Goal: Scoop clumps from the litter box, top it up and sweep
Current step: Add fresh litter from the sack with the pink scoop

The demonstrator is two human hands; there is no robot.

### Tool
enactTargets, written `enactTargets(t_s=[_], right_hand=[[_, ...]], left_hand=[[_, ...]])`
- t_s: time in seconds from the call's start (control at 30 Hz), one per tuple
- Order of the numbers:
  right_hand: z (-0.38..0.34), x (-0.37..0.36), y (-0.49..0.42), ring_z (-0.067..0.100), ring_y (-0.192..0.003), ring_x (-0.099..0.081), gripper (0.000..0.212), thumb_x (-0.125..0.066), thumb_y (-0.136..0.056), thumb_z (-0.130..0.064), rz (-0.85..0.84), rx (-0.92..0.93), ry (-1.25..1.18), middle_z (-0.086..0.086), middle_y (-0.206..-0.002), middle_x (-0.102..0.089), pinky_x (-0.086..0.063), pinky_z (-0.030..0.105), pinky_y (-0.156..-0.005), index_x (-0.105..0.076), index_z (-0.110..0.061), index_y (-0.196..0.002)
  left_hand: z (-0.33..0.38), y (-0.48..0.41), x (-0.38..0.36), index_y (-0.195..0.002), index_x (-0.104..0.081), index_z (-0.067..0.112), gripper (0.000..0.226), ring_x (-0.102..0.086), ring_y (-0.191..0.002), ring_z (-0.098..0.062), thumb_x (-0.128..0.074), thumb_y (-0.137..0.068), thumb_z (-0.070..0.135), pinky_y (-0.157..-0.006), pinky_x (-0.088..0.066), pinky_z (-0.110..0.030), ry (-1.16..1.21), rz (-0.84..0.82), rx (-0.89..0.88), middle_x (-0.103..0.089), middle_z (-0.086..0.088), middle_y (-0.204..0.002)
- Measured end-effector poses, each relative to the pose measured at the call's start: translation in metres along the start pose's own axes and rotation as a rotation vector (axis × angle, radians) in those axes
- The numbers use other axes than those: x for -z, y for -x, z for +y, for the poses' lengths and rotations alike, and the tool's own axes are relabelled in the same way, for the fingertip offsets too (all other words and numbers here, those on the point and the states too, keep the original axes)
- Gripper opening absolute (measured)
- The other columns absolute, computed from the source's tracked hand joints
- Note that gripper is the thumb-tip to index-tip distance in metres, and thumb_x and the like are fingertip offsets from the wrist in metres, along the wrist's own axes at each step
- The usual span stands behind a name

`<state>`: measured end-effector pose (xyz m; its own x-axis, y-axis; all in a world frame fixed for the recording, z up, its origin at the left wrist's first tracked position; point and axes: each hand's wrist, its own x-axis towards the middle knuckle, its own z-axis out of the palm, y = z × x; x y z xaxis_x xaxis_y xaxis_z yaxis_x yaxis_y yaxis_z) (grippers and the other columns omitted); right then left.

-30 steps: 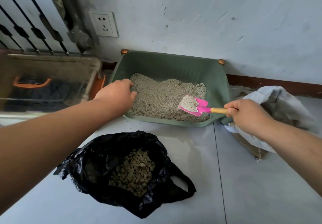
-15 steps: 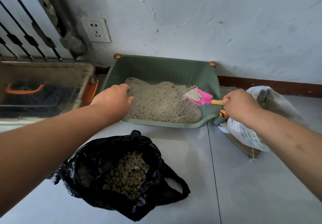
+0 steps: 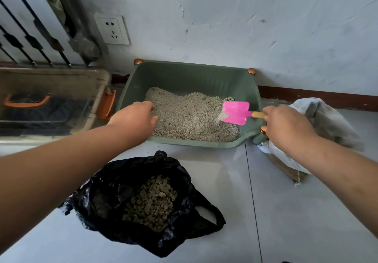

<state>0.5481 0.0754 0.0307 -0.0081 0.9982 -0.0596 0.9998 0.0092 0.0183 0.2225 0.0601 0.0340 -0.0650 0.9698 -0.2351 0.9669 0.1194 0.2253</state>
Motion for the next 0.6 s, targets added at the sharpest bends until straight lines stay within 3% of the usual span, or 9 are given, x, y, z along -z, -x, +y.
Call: enactTargets(t_s=[0.1,0.17,0.23,0.3,0.37,0.43,0.6], right_hand=[[0.003,0.006,0.006,0.030,-0.075,-0.055,0.011,-0.062,-0.087,-0.009,0.067,0.021,-0.039,0.008,-0.085,-0.051,-0.040,0.032,-0.057,-0.054,-0.013,-0.093],[0.011,0.012,0.007,0.027,-0.064,-0.050,0.004,-0.056,-0.091,-0.005,0.062,-0.031,-0.110,0.007,-0.073,-0.051,-0.032,0.030,-0.050,-0.055,-0.009,-0.093],[0.022,0.016,0.008,0.030,-0.064,-0.055,0.013,-0.048,-0.095,-0.006,0.057,-0.104,-0.222,0.015,-0.077,-0.062,-0.039,0.032,-0.050,-0.060,-0.004,-0.099],[0.035,0.019,0.010,0.029,-0.070,-0.061,0.024,-0.040,-0.099,-0.012,0.021,-0.187,-0.474,0.015,-0.091,-0.069,-0.047,0.035,-0.060,-0.063,-0.003,-0.102],[0.047,0.022,0.018,0.019,-0.059,-0.054,0.025,-0.038,-0.102,-0.015,-0.039,-0.304,-0.847,0.009,-0.087,-0.068,-0.041,0.029,-0.049,-0.062,-0.008,-0.099],[0.064,0.027,0.034,0.011,-0.050,-0.047,0.025,-0.040,-0.102,-0.016,-0.065,-0.366,-1.057,0.006,-0.079,-0.065,-0.033,0.021,-0.037,-0.063,-0.010,-0.095],[0.115,0.039,0.085,0.009,-0.055,-0.051,0.023,-0.045,-0.100,-0.011,-0.101,-0.391,-1.107,0.016,-0.088,-0.069,-0.033,0.019,-0.037,-0.068,-0.014,-0.103]], left_hand=[[0.007,0.003,-0.002,-0.142,-0.047,0.019,0.045,-0.059,-0.119,-0.029,-0.046,-0.101,0.037,-0.098,-0.049,-0.045,-0.017,-0.021,-0.022,-0.056,-0.007,-0.139],[0.017,0.006,-0.006,-0.144,-0.045,0.020,0.045,-0.057,-0.122,-0.028,-0.045,-0.102,0.036,-0.097,-0.048,-0.041,-0.031,-0.051,-0.043,-0.052,-0.006,-0.144],[0.027,0.009,-0.011,-0.145,-0.044,0.020,0.046,-0.055,-0.125,-0.026,-0.046,-0.102,0.037,-0.098,-0.045,-0.040,-0.043,-0.087,-0.082,-0.050,-0.005,-0.146],[0.037,0.011,-0.016,-0.145,-0.044,0.020,0.047,-0.052,-0.129,-0.025,-0.047,-0.102,0.036,-0.105,-0.043,-0.041,-0.063,-0.116,-0.129,-0.047,-0.006,-0.148],[0.048,0.013,-0.022,-0.146,-0.044,0.020,0.048,-0.048,-0.134,-0.023,-0.048,-0.102,0.037,-0.110,-0.040,-0.041,-0.090,-0.141,-0.183,-0.046,-0.005,-0.150],[0.061,0.016,-0.027,-0.147,-0.043,0.021,0.048,-0.044,-0.138,-0.021,-0.048,-0.102,0.038,-0.114,-0.037,-0.041,-0.111,-0.161,-0.240,-0.045,-0.003,-0.151],[0.101,0.021,-0.047,-0.147,-0.043,0.024,0.048,-0.043,-0.138,-0.020,-0.048,-0.101,0.040,-0.115,-0.036,-0.041,-0.168,-0.197,-0.357,-0.046,0.000,-0.149]])
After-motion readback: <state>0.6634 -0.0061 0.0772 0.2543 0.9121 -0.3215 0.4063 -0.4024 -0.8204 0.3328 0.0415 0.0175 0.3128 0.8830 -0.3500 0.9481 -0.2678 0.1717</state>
